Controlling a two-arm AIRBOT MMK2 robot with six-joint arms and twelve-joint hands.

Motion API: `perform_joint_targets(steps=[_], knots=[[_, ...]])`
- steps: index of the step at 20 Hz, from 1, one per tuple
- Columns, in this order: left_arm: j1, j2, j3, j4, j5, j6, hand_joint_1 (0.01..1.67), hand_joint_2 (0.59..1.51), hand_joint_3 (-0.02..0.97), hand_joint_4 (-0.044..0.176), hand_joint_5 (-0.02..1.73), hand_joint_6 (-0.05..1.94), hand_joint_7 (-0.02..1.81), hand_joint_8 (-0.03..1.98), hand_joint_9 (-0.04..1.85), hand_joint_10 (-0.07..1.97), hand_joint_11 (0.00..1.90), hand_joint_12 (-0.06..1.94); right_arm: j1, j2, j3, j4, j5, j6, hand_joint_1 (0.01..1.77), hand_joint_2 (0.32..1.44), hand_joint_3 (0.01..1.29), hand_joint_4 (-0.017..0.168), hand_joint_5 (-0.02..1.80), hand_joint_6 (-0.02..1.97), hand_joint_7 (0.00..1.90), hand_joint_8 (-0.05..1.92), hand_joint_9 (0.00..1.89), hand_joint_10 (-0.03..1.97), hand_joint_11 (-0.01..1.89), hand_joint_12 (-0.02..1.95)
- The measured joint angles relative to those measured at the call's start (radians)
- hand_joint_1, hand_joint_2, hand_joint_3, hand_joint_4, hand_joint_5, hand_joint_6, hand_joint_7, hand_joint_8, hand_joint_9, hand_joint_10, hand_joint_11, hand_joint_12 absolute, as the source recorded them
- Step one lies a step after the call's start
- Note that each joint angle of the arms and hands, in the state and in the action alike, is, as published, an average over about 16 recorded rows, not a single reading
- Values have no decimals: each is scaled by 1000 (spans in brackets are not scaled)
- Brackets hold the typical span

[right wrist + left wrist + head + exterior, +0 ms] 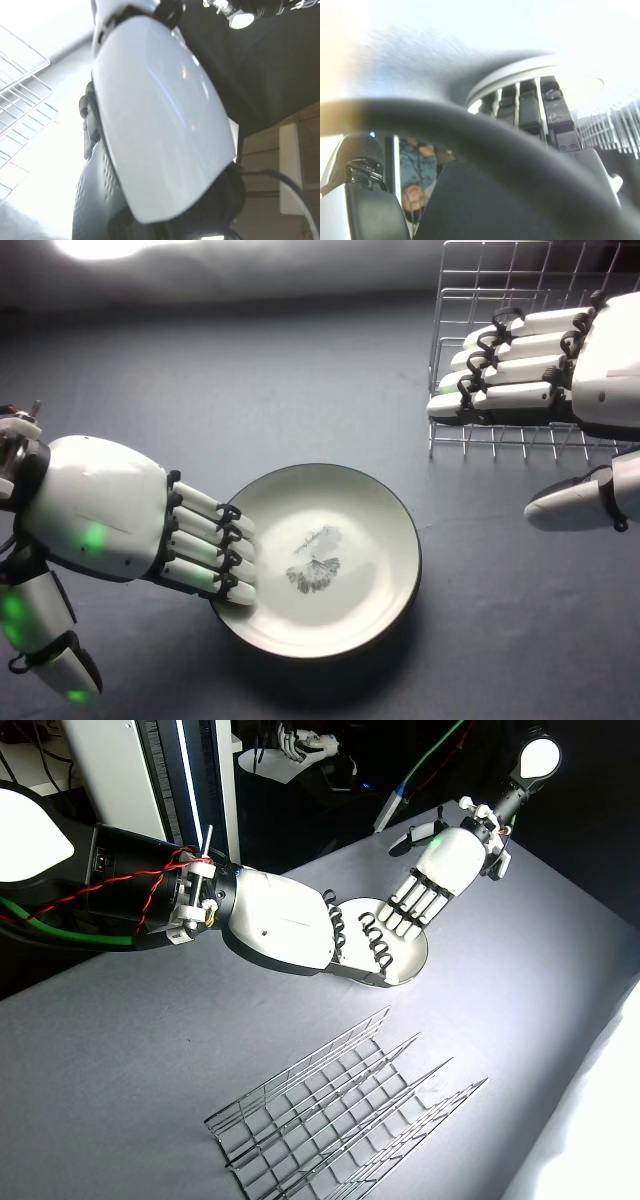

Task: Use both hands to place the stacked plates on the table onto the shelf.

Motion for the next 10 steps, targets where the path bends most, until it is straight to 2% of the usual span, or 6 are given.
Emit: perform_joint_targets(steps=[10], knots=[[23,-13,-3,6,15,11,15,889,266,-8,-8,-24,-10,-12,9,5,16,-2,-5,0,-3,0,11,-2,51,1278,14,0,51,17,72,9,60,9,21,185]])
